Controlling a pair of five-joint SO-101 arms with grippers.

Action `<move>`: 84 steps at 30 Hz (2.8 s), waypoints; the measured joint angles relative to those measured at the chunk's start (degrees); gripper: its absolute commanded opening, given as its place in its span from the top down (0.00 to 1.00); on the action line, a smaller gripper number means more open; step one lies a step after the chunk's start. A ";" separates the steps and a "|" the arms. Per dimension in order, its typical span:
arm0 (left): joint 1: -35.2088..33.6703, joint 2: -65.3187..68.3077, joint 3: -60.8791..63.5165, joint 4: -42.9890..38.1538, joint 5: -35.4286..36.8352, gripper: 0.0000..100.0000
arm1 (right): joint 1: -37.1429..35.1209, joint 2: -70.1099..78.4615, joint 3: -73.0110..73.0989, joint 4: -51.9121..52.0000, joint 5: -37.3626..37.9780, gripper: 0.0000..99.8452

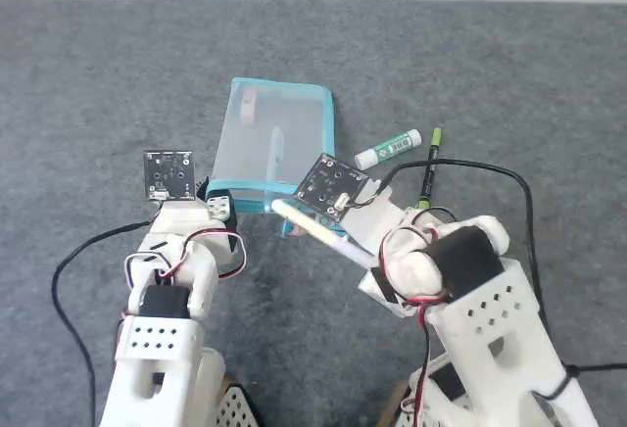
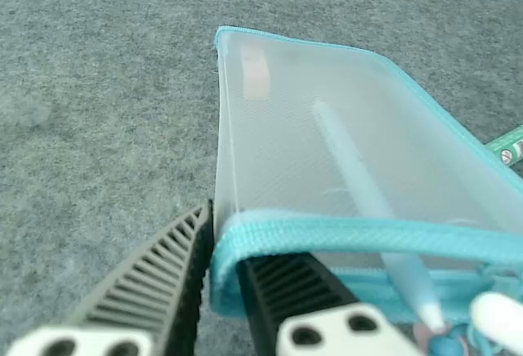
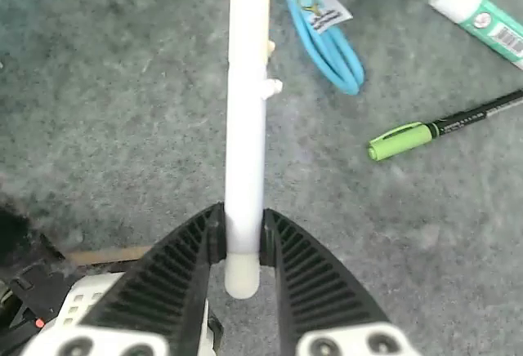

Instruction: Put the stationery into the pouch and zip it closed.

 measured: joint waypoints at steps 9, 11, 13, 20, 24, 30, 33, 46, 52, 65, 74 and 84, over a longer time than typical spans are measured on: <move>0.00 0.00 0.00 0.00 0.00 0.99 | -0.09 9.41 -0.09 -1.14 -4.13 0.99; 0.09 0.00 0.00 0.00 0.00 0.99 | -0.18 13.19 -2.02 -1.85 -6.42 0.99; 0.09 0.00 0.00 0.00 0.00 0.99 | -0.18 17.41 -4.84 -2.11 -8.18 0.99; 0.26 0.00 0.00 0.00 0.00 0.99 | -0.26 31.38 -19.43 -2.11 -12.48 0.99; 0.00 0.00 0.00 0.00 0.00 0.99 | -0.26 39.56 -28.57 -2.11 -15.82 0.99; -0.09 0.00 0.00 0.00 0.00 0.99 | -0.26 52.13 -42.29 -1.93 -22.15 0.99; 2.11 0.00 0.00 0.00 -0.70 0.99 | -0.35 57.76 -48.44 -1.93 -24.44 0.99; 8.79 0.00 -0.09 0.00 -4.75 0.99 | -2.64 65.49 -61.27 -0.35 -25.85 0.82; 9.76 0.00 -0.09 -0.18 -4.75 0.99 | -3.25 65.49 -61.36 0.00 -25.93 0.79; 7.82 0.00 -0.09 -0.09 -5.27 0.99 | 10.20 52.04 -61.54 0.00 -25.76 0.80; 3.43 0.00 -0.09 -0.09 -3.60 0.99 | 20.92 48.09 -38.42 -4.48 -25.93 0.80; 2.99 0.00 -0.09 -0.09 -3.60 0.99 | 20.92 48.09 -11.43 -25.85 -26.11 0.80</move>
